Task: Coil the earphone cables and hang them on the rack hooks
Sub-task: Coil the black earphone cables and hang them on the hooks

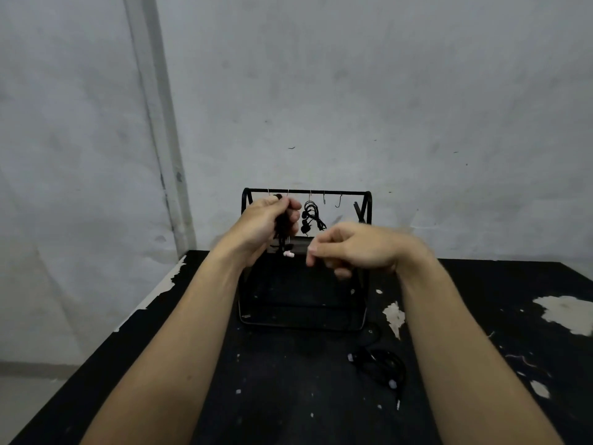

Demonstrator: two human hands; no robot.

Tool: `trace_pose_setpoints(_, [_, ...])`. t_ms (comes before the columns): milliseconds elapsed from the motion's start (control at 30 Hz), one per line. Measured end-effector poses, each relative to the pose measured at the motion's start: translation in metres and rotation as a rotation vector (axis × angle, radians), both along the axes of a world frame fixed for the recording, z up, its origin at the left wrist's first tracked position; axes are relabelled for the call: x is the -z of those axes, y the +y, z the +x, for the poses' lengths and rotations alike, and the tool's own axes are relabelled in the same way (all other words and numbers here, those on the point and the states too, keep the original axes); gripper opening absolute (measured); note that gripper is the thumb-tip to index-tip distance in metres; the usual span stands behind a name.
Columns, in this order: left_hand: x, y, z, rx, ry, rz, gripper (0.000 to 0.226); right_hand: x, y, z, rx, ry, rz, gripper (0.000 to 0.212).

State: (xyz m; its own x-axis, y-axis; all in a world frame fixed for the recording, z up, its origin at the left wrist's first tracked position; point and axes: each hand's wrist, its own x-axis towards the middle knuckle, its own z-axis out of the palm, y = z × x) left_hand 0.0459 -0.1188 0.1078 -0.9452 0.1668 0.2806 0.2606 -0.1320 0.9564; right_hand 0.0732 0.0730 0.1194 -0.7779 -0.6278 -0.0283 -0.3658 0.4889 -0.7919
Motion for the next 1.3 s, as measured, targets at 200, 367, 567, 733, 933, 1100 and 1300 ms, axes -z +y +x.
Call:
trace_pose_setpoints(200, [0.003,0.005,0.013,0.221,-0.102,-0.185,0.031,-0.029,0.012,0.003,0.263,0.379,-0.135,0.023])
trace_pose_setpoints(367, [0.003,0.015,0.024,0.440,-0.157,-0.079,0.038,-0.029,0.002,-0.005,0.314,0.459,-0.330,0.016])
trace_pose_setpoints(567, [-0.002,0.010,0.024,0.573,-0.085,0.113,0.035,-0.007,-0.007,-0.026,0.360,0.280,-0.571,0.012])
trace_pose_setpoints(733, [-0.009,0.007,0.017,0.471,-0.052,0.302,0.025,0.026,-0.022,-0.032,0.270,0.107,-0.461,0.028])
trace_pose_setpoints(933, [-0.014,0.003,0.007,0.294,-0.041,0.414,0.023,0.044,-0.034,-0.018,0.025,-0.058,-0.197,0.023])
trace_pose_setpoints(1100, [-0.008,0.005,0.003,0.061,0.017,0.305,0.027,0.034,-0.024,-0.012,-0.078,-0.142,-0.075,0.026])
trace_pose_setpoints(1300, [0.007,0.003,0.001,0.024,0.021,-0.099,0.030,-0.004,-0.005,0.000,0.016,0.094,-0.005,0.025])
